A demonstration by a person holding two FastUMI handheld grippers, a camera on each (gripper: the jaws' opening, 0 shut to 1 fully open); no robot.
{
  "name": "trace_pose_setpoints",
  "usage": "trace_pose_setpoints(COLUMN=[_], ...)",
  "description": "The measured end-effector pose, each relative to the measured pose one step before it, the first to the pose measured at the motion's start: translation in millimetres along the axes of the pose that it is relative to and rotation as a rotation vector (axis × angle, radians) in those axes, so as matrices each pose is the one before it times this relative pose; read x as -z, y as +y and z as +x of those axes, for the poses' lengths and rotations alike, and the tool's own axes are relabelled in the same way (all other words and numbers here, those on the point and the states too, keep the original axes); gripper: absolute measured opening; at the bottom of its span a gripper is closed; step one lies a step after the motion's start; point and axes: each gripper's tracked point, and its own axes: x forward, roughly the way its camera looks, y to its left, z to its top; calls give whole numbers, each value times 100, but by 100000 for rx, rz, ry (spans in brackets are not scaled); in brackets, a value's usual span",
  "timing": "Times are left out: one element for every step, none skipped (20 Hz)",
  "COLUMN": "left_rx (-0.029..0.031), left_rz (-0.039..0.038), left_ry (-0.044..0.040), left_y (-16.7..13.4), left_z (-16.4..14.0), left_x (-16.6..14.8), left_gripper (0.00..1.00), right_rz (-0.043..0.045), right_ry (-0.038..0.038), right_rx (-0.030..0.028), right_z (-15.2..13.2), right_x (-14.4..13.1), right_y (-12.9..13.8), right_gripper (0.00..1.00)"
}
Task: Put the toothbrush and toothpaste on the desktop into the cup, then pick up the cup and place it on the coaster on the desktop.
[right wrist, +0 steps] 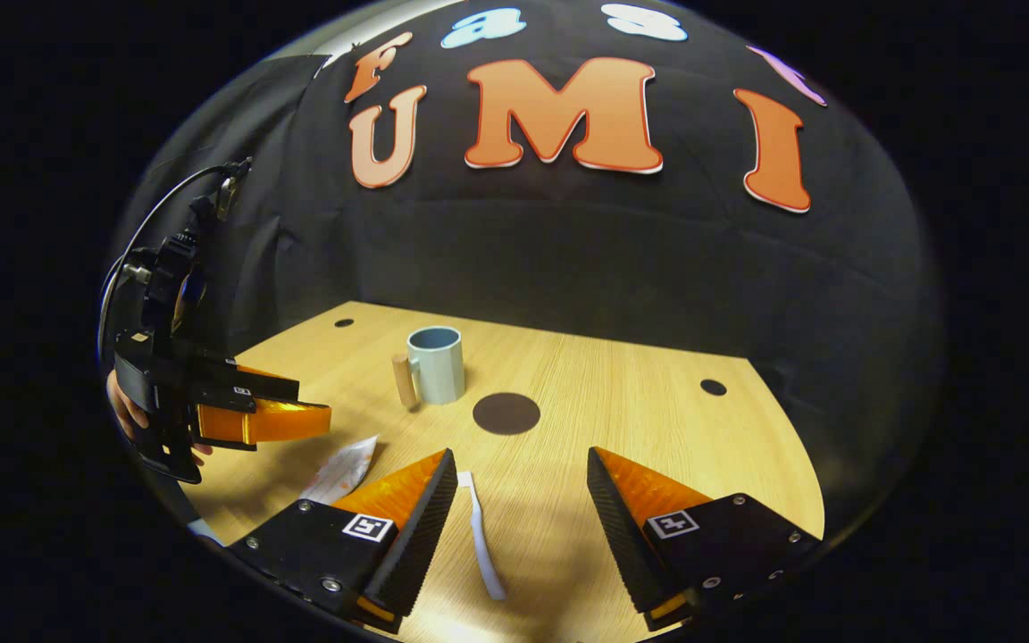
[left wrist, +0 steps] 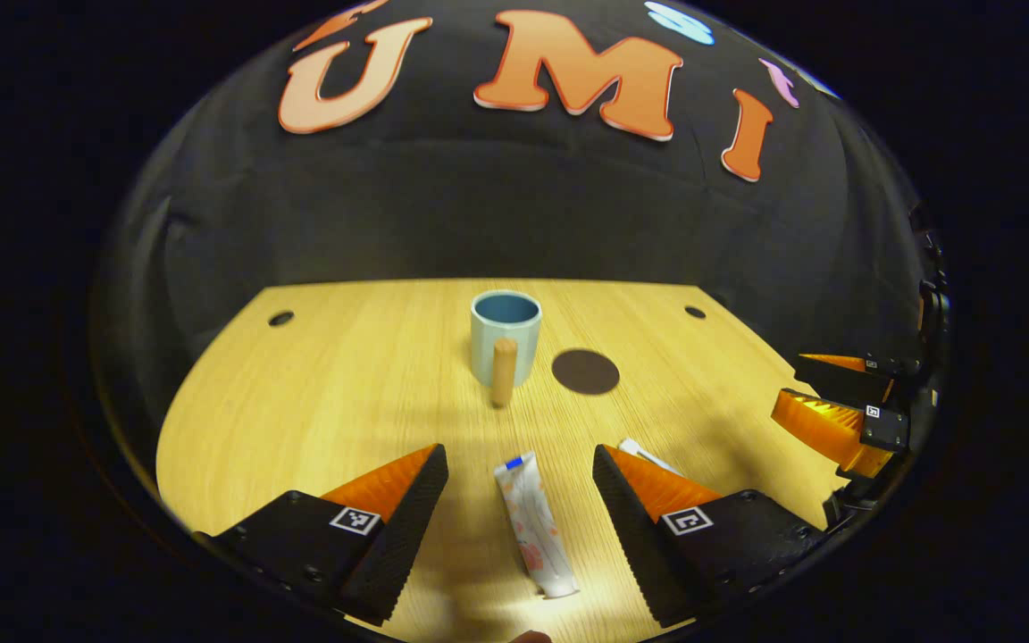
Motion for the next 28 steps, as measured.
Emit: trace_pose_setpoints(left_rx=[-352,-826,-291,-834,-1508,-280,744,415,306,-204,-103,134,-559,670,1708,1228,1695,-1095,-631,-974,821,263,-996,754,-1273,423,1508,1010], left_rz=[311,103,-672,-1615,-2254,-1328,-1345,-1180,179,356,139,-36,361,284,313,71,-240,-343,238,87,-105,-301,-4,-1546,-1863,18,-45,-11], left_ry=[5032,4201,2980,6144,3935,2684,3498,4370,3489,3883,4009,1642,2162,4284,3747,1195,2316,2323,-73,301,1491,1940,239,191,-858,-1343,-893,-602], left_y=[449,99,-19,73,267,92,-164,81,0,-27,-147,-106,-1,-349,-285,-147,-302,378,158,29,-289,-246,80,-374,-103,-193,-437,-297], left_z=[-191,160,183,88,303,171,150,184,108,-37,334,171,595,409,153,286,161,351,-39,-60,-157,174,-71,186,-153,92,71,11], left_x=[-108,54,34,441,305,211,198,278,115,146,167,134,532,815,610,25,469,367,-255,-244,197,321,-203,-346,-634,-796,-874,-757], left_gripper=[98,98,98,98,97,96,95,95,96,96,96,94,89,89,89,89,91,75,72,70,61,53,48,48,20,20,17,17], right_rz=[1232,2276,1261,448,174,203,-456,-363,-369,-523,-836,143,671,-633,-1030,-871,-858,-934,-1125,-891,-882,-375,-513,877,410,-1130,-1041,2025], right_ry=[3211,4220,4099,4153,4081,2785,3477,3865,3001,3779,7073,3266,3575,3124,2754,2191,1579,1763,1192,1099,2070,1229,2032,-1024,-129,-689,-1137,-1593], right_rx=[-1798,-1947,-1820,-1470,-1600,105,-833,-769,-1106,-1057,-3007,-2133,-1008,410,814,289,-567,-91,919,1104,-113,62,973,1648,1611,418,-738,-1829], right_z=[276,233,304,360,255,172,370,463,374,774,964,27,194,350,487,256,57,198,495,369,525,334,265,241,-158,-101,78,-219], right_x=[504,632,533,458,378,407,550,493,469,836,1424,578,309,164,73,201,120,52,201,143,113,90,154,-342,-52,12,-52,-216], right_y=[437,319,233,135,-94,-193,-71,207,228,347,608,449,86,-182,-60,-5,167,-97,-102,70,393,165,-79,-265,-87,-72,205,108], right_gripper=[87,84,82,73,73,72,72,72,72,72,66,58,55,60,54,53,49,47,46,44,41,41,33,27,9,6,6,5])
